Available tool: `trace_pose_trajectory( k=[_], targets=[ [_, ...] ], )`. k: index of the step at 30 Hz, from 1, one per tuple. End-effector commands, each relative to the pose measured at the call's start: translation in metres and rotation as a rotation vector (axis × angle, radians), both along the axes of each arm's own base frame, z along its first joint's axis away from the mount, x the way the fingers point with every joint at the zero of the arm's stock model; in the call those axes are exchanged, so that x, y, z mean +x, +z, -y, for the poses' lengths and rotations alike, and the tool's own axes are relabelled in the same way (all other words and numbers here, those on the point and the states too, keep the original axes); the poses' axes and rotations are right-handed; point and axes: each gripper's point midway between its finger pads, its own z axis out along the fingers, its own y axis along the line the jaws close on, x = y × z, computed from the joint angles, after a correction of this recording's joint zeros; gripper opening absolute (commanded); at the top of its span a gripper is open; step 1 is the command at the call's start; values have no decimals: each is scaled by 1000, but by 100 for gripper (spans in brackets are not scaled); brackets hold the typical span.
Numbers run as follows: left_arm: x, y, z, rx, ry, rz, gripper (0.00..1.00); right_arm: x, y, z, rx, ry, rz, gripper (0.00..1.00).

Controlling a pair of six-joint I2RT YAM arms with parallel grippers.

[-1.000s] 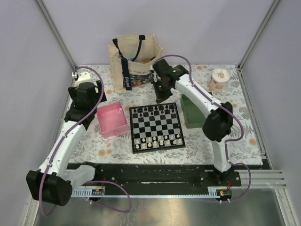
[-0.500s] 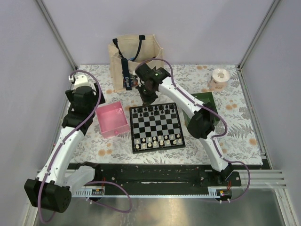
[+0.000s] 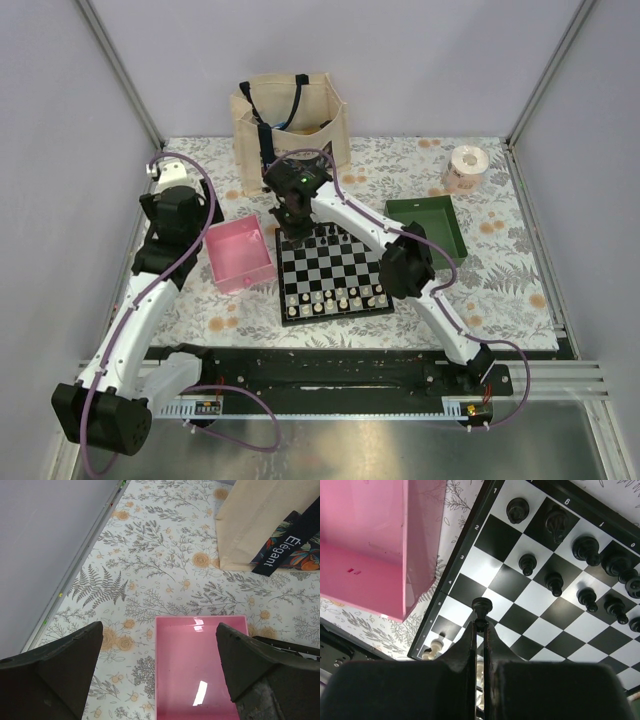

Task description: Set up the chess pieces on the board

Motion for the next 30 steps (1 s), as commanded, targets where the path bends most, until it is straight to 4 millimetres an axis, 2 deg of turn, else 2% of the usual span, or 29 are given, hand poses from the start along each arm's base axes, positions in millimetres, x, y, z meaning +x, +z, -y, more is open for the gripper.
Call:
trace_pose_trajectory(
  k=[1, 6, 16, 24, 30],
  targets=[
    [5, 8, 2, -16, -6, 49, 99, 14, 10, -10, 49, -11, 49, 0],
    [6, 8, 1, -11, -6, 47, 99, 19, -2, -15, 45, -5, 57, 0],
    [7, 6, 1, -4, -9, 39, 99, 28, -10, -28, 75, -1, 80, 1],
    [7, 6, 2, -4, -12, 37, 99, 30, -27, -25, 40, -16, 67, 1],
    [8, 5, 2, -5, -15, 35, 99, 36, -30, -22, 18, -26, 98, 2]
  ],
)
